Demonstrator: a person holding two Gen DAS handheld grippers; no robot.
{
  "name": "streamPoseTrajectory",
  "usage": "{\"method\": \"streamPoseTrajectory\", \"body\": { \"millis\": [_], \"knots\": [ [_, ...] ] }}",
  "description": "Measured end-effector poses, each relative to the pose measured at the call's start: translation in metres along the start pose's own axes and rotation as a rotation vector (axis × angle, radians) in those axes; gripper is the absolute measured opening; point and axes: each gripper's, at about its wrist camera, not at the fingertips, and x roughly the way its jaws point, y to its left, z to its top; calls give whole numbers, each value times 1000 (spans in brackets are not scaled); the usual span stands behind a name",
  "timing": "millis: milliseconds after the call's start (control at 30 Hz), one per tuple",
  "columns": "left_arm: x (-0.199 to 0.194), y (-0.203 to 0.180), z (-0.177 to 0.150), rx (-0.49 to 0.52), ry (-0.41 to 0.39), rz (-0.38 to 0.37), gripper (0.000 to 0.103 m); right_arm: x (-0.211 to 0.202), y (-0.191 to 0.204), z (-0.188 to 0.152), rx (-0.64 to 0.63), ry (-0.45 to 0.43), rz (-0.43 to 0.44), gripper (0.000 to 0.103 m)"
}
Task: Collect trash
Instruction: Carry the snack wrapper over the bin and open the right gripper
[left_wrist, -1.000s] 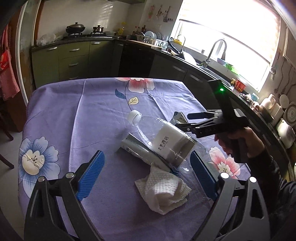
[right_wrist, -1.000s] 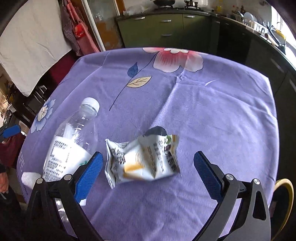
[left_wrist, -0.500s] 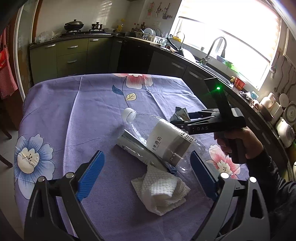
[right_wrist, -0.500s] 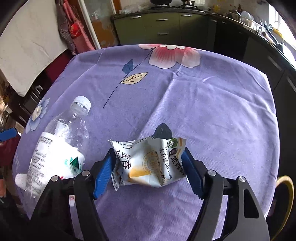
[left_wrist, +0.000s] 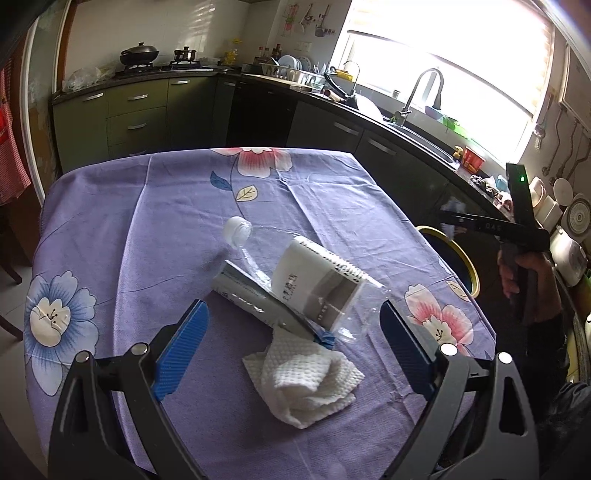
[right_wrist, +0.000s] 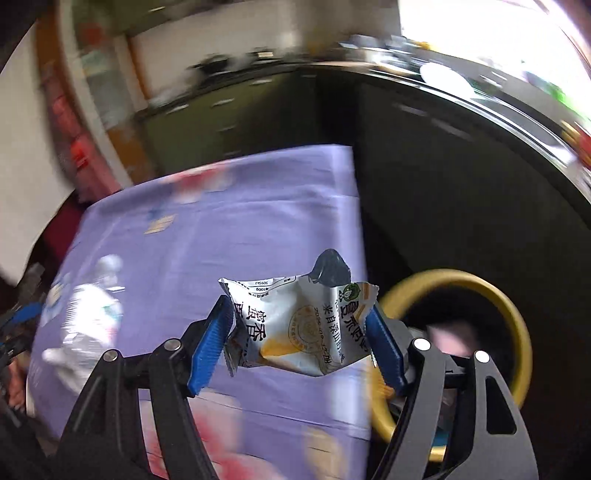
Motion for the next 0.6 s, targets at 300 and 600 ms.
{"method": "streamPoseTrajectory", "body": {
  "millis": [300,600],
  "knots": [
    [2,-15,4,24,6,11,89,22,-99,-19,158,66,-222,91],
    [0,-23,-4,84,67,-19,89,16,-106,-32,160,24,-274,94]
  ]
}}
